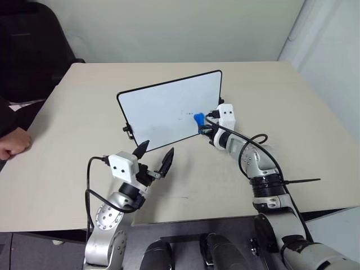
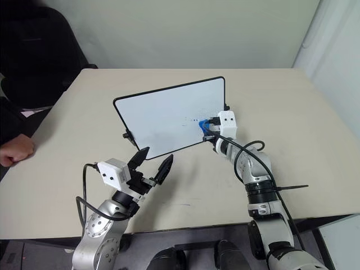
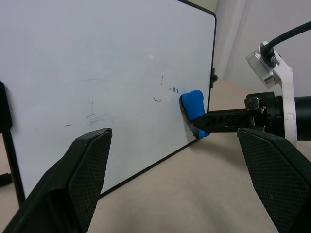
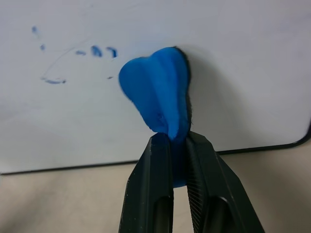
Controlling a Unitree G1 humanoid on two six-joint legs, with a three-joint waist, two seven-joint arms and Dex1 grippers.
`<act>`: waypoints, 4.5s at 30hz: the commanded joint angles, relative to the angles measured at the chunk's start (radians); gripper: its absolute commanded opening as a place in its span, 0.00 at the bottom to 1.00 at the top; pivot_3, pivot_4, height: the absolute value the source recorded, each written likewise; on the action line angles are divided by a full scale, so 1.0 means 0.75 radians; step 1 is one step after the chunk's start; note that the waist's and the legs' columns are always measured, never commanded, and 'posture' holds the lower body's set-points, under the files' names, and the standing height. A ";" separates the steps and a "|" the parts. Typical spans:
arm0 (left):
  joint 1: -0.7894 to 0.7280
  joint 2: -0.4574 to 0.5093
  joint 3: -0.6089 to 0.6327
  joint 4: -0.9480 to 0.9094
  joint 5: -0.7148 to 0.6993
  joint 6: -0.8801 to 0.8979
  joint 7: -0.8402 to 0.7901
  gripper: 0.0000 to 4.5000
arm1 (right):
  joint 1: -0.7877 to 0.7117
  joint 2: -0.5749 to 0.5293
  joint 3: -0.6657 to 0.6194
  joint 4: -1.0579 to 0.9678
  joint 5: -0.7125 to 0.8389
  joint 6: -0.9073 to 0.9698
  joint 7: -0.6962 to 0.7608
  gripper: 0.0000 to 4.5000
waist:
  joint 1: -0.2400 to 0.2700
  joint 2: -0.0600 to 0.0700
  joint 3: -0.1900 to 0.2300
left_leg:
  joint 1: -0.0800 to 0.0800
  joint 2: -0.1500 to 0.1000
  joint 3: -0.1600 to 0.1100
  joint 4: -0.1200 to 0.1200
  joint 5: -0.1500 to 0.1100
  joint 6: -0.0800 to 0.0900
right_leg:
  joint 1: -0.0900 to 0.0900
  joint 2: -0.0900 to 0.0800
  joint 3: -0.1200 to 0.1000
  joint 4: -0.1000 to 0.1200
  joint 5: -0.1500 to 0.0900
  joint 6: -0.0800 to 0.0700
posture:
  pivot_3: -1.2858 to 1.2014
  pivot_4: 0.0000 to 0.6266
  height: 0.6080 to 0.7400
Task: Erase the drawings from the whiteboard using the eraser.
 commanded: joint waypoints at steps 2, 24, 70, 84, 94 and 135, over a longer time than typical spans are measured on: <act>0.008 0.004 -0.003 -0.045 -0.009 -0.004 -0.006 1.00 | -0.025 0.001 0.057 -0.116 0.019 0.033 0.070 0.03 | -0.001 0.000 0.000 | 0.000 0.000 0.000 -0.001 0.000 0.000 | 0.000 0.000 0.000 0.000 0.000 0.000 | 0.52 0.24 0.97; 0.012 -0.003 -0.008 -0.057 -0.017 -0.003 0.001 1.00 | -0.110 0.079 0.141 -0.076 -0.009 0.080 0.113 0.03 | -0.001 0.000 0.000 | -0.001 0.000 0.000 -0.003 -0.001 -0.001 | -0.004 0.001 0.001 -0.001 0.000 -0.004 | 0.52 0.24 0.97; 0.013 0.005 -0.013 -0.062 -0.005 -0.006 -0.002 1.00 | -0.232 0.199 0.111 0.096 -0.011 0.035 0.083 0.03 | -0.021 0.000 0.000 | -0.001 0.000 0.000 -0.003 0.000 0.000 | -0.012 0.003 0.003 0.001 0.005 0.000 | 0.52 0.24 0.97; 0.011 0.009 -0.009 -0.065 -0.016 0.003 -0.004 1.00 | -0.280 0.096 -0.125 0.245 -0.008 -0.032 -0.041 0.03 | -0.013 0.000 0.000 | -0.001 0.000 0.000 0.003 0.003 0.003 | -0.012 0.003 0.003 0.000 0.012 -0.005 | 0.52 0.24 0.97; 0.004 0.011 -0.009 -0.066 -0.017 0.006 -0.005 1.00 | -0.279 0.065 -0.141 0.271 -0.012 -0.034 -0.057 0.03 | -0.014 -0.001 0.000 | -0.001 -0.001 0.000 0.002 0.002 0.002 | -0.014 0.003 0.004 0.000 0.020 0.000 | 0.52 0.24 0.97; -0.010 0.002 -0.020 -0.050 -0.011 0.002 -0.009 1.00 | -0.205 0.087 -0.098 0.095 -0.035 0.054 -0.073 0.03 | -0.016 -0.001 0.000 | -0.001 -0.001 0.000 0.008 -0.003 -0.007 | -0.023 0.004 0.004 -0.002 0.029 -0.003 | 0.52 0.24 0.97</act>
